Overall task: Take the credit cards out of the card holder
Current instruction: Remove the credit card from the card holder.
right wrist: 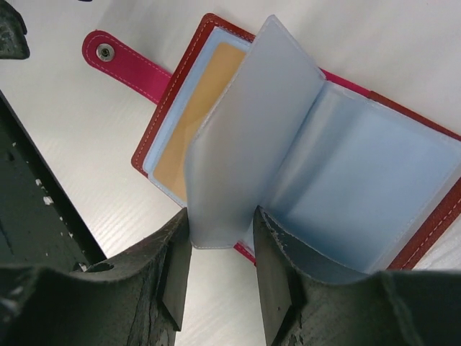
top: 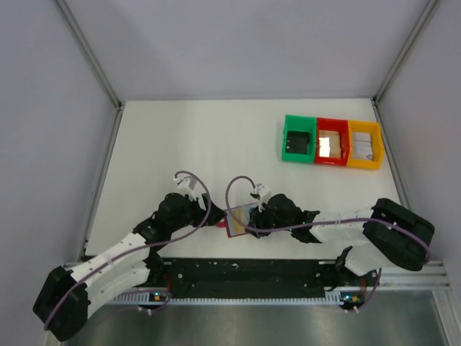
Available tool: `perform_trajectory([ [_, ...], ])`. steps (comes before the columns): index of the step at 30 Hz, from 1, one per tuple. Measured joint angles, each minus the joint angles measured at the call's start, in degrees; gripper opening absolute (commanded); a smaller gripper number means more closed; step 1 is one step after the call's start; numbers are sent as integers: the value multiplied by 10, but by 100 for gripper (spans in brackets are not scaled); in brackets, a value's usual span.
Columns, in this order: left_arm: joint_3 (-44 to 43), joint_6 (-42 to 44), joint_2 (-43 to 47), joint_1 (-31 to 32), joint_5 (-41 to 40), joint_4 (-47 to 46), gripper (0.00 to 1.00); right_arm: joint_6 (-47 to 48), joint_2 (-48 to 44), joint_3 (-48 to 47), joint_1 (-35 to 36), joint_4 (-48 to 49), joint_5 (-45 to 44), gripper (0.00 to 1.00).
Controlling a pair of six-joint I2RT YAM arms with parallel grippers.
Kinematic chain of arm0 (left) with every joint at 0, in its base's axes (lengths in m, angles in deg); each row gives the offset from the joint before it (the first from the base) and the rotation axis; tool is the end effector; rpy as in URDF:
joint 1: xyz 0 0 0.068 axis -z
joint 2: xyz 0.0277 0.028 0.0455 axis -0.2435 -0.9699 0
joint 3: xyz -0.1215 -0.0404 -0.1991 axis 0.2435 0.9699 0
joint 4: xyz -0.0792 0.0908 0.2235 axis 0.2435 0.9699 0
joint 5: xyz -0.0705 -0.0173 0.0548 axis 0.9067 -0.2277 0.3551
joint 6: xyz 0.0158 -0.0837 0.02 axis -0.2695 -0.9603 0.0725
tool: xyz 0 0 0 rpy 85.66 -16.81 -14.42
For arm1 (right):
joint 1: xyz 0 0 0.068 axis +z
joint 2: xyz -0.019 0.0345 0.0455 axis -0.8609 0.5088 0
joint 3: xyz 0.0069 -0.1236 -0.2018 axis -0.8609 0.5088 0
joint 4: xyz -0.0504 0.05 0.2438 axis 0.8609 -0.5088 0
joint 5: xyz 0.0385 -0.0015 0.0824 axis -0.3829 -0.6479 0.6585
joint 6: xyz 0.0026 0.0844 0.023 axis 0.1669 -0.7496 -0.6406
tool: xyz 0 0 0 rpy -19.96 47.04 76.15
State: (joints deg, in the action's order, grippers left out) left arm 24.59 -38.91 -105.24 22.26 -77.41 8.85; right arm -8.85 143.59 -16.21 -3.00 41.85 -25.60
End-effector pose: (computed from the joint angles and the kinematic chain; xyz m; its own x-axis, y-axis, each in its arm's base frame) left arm 0.1744 -0.1420 0.1324 -0.7440 -0.2893 -0.6023 0.2472 0.7183 -0.6504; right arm 0.1522 0.2440 0.0847 -0.6366 -0.2802 -0.7185 -0.6857 0.6320 0.3611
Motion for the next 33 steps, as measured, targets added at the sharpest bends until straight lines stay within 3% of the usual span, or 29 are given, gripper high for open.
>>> perform_trajectory([
  [9, -74, 2, -160, 0, 88, -66, 59, -95, -7, 62, -18, 105, 11, 43],
  [21, -155, 2, -330, 38, 146, -119, 59, -126, -118, 81, -19, 57, -76, 47],
  [26, -167, 2, -348, 46, 147, -127, 59, -120, -188, 80, -19, -31, -146, 47],
  [33, -148, 2, -288, 46, 85, -117, 59, -71, -221, 24, -19, -116, -152, 50],
])
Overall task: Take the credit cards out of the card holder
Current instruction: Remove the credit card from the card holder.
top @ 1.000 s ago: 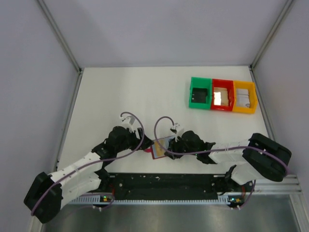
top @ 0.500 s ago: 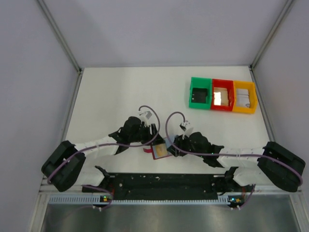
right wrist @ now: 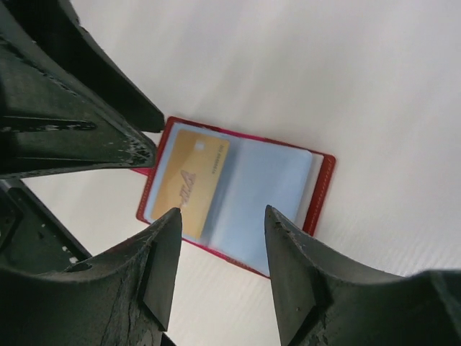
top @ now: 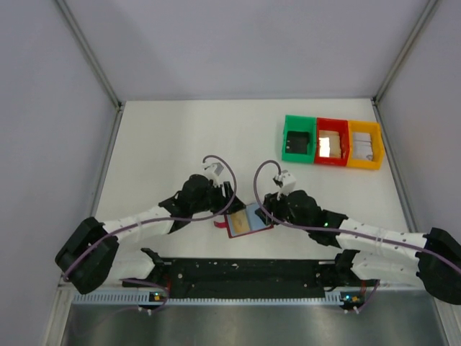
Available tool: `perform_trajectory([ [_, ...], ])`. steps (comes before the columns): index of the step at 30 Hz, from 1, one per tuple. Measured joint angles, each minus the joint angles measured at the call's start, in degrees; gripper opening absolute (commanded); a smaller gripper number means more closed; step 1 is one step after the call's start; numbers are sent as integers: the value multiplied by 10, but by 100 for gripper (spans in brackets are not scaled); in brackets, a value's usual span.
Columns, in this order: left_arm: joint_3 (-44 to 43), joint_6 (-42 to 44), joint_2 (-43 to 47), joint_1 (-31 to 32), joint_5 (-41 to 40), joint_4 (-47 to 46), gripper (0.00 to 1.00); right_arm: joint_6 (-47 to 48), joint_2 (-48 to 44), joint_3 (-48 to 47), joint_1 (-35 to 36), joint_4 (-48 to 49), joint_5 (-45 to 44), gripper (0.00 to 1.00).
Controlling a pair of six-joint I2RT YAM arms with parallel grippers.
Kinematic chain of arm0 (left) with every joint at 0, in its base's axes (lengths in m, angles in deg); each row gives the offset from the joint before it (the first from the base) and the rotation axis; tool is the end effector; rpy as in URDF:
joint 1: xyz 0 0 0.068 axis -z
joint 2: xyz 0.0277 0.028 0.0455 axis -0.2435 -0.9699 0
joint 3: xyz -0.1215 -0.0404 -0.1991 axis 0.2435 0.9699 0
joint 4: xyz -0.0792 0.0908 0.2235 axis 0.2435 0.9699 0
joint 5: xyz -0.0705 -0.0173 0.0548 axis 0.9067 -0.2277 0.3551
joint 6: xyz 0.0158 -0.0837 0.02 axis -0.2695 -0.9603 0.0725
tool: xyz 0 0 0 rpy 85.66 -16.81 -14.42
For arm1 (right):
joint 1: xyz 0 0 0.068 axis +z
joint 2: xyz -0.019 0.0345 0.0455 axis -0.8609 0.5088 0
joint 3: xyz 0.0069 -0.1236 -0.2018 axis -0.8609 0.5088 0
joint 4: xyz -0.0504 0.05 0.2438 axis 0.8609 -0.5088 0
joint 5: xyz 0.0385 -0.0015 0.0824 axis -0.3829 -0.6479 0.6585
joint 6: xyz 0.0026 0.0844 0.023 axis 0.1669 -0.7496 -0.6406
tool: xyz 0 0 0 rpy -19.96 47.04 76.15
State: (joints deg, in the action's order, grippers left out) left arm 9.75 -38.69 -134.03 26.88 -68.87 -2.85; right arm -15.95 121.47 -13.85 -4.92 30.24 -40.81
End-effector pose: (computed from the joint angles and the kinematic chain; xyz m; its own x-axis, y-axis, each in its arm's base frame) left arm 0.2059 -0.2084 0.1333 -0.8316 -0.1381 -0.5380 0.3424 0.6351 -0.6924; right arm 0.1616 0.2053 0.1442 -0.5957 -0.0036 -0.8032 -0.4946 0.7896 0.3632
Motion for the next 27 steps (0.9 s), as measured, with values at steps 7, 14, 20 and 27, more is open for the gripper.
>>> perform_trajectory([
  [7, 19, 2, 40, 0, -36, 27, 58, 10, 59, -54, -3, 21, 79, 50],
  [14, 47, -7, 44, 0, -65, 84, 57, -26, 135, -56, -55, 56, 161, 48],
  [20, 46, -7, 26, 0, -71, 107, 48, -59, 202, -56, -79, 106, 226, 41],
  [27, 36, -6, -9, 0, -62, 115, 22, -92, 255, -56, -92, 138, 265, 38],
])
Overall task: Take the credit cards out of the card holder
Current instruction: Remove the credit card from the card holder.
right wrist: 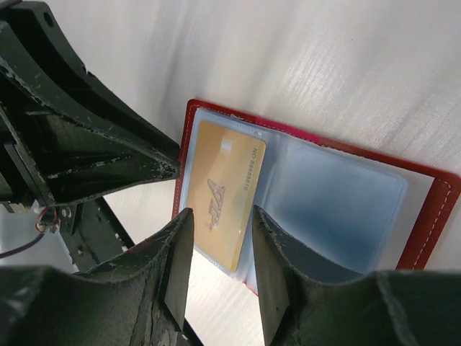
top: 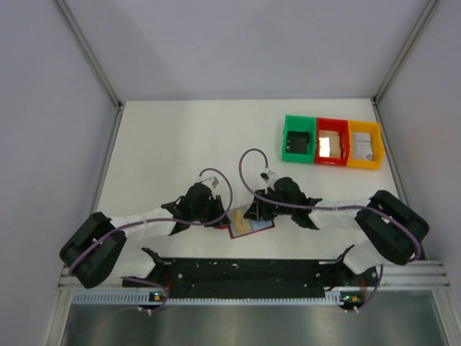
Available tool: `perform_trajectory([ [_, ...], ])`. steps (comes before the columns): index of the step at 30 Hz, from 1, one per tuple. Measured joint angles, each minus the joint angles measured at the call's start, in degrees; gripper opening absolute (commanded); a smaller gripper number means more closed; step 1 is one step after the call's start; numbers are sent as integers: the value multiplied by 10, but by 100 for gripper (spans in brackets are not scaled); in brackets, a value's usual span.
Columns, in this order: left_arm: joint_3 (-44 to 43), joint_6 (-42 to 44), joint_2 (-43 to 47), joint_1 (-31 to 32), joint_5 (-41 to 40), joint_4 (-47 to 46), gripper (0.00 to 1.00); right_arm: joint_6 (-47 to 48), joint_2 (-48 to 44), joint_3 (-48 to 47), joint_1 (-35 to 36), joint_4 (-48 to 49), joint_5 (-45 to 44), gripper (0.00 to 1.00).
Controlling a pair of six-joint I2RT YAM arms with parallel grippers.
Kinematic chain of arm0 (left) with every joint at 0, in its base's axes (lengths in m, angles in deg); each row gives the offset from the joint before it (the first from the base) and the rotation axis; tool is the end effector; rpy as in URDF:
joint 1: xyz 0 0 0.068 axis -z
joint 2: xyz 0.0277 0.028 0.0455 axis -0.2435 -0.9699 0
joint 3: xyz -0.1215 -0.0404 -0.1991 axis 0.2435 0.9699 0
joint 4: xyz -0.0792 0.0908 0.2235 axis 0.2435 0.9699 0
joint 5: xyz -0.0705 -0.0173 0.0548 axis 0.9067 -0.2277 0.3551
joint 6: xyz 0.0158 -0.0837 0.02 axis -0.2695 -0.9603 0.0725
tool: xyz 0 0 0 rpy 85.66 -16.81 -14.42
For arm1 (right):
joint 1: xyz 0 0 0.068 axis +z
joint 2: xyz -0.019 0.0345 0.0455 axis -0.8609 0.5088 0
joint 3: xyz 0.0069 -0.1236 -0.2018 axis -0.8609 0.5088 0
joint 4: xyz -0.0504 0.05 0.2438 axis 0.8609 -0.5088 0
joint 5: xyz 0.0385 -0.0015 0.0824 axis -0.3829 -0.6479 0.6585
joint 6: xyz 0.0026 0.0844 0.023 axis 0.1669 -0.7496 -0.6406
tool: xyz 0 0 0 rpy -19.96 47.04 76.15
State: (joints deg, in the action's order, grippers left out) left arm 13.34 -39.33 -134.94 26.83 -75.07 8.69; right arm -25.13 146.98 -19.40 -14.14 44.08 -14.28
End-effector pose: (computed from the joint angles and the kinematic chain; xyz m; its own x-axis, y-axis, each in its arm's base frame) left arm 0.1881 -0.1818 0.0841 -0.9038 -0.1095 -0.4136 0.1637 0.8047 -0.5707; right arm 0.1951 0.2299 0.0920 -0.8428 -0.0076 -0.5381 -0.4173 0.6406 0.6446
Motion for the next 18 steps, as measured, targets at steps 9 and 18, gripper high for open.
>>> perform_trajectory([
  [9, -9, 2, -24, 0, 8, 5, 11, -19, 24, 13, -9, 20, 12, 36],
  [18, -15, 2, -30, 0, 12, 7, 10, -18, 55, 15, -16, 60, 55, 28],
])
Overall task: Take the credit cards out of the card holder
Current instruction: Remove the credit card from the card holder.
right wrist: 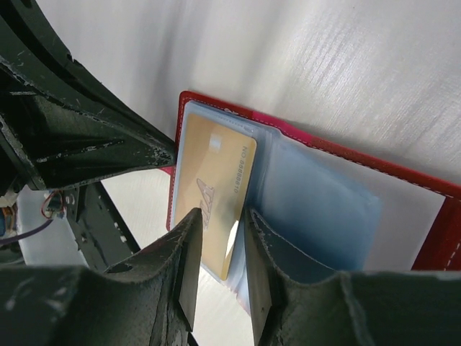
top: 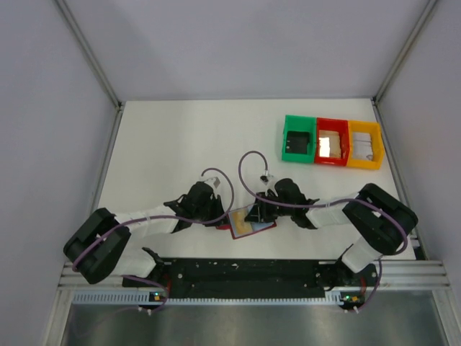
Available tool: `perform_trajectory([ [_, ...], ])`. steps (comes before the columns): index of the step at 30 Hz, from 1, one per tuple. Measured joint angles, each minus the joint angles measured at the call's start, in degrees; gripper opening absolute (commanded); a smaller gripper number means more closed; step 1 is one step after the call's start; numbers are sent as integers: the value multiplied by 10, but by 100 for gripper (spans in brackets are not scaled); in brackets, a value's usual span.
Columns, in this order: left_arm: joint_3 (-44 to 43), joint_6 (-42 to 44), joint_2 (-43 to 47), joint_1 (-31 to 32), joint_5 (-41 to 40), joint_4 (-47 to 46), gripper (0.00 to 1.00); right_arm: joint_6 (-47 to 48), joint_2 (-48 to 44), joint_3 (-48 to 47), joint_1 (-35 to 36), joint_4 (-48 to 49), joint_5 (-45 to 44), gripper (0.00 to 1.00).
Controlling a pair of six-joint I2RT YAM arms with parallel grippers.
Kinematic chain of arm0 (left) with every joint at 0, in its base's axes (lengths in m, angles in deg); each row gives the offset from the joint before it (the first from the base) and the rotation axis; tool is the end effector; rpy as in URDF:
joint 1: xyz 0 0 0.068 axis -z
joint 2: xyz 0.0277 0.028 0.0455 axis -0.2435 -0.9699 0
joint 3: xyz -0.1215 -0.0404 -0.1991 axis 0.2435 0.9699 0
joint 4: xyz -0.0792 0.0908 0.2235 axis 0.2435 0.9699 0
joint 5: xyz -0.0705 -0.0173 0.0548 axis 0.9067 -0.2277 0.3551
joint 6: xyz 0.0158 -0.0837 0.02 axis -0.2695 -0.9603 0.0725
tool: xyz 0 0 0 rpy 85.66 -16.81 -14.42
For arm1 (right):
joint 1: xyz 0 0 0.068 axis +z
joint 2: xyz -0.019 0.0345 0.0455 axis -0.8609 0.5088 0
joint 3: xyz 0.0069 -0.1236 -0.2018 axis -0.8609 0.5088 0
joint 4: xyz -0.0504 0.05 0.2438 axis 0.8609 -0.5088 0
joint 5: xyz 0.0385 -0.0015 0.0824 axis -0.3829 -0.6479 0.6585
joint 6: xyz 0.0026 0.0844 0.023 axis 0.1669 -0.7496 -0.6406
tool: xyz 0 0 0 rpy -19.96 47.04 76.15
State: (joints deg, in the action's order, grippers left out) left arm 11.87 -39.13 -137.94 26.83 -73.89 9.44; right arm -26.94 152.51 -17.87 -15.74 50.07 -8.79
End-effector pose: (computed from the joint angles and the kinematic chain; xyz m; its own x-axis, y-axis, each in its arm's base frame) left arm 0.1894 -0.1850 0.0780 -0.9205 -0.0882 -0.3806 0.1555 0.8111 -0.5639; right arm 0.1943 0.2272 0.0713 -0.8812 -0.0180 -0.4724 -0.3864 0.6030 0.6979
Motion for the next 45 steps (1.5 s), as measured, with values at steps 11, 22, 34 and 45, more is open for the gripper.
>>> perform_trajectory([
  [11, 0, 3, 0, -2, -1, 4, 0, -31, 36, 17, -22, 73, 41, 0],
  [22, -1, 9, 5, 0, -14, 10, 0, -37, 38, 50, -83, 105, 89, 0],
  [34, -1, 12, 18, 0, -25, 26, 2, -52, 35, 49, -87, 114, 132, 36],
  [45, -1, 12, 18, 0, -16, 21, 3, -64, 76, 5, -86, 119, 150, 36],
])
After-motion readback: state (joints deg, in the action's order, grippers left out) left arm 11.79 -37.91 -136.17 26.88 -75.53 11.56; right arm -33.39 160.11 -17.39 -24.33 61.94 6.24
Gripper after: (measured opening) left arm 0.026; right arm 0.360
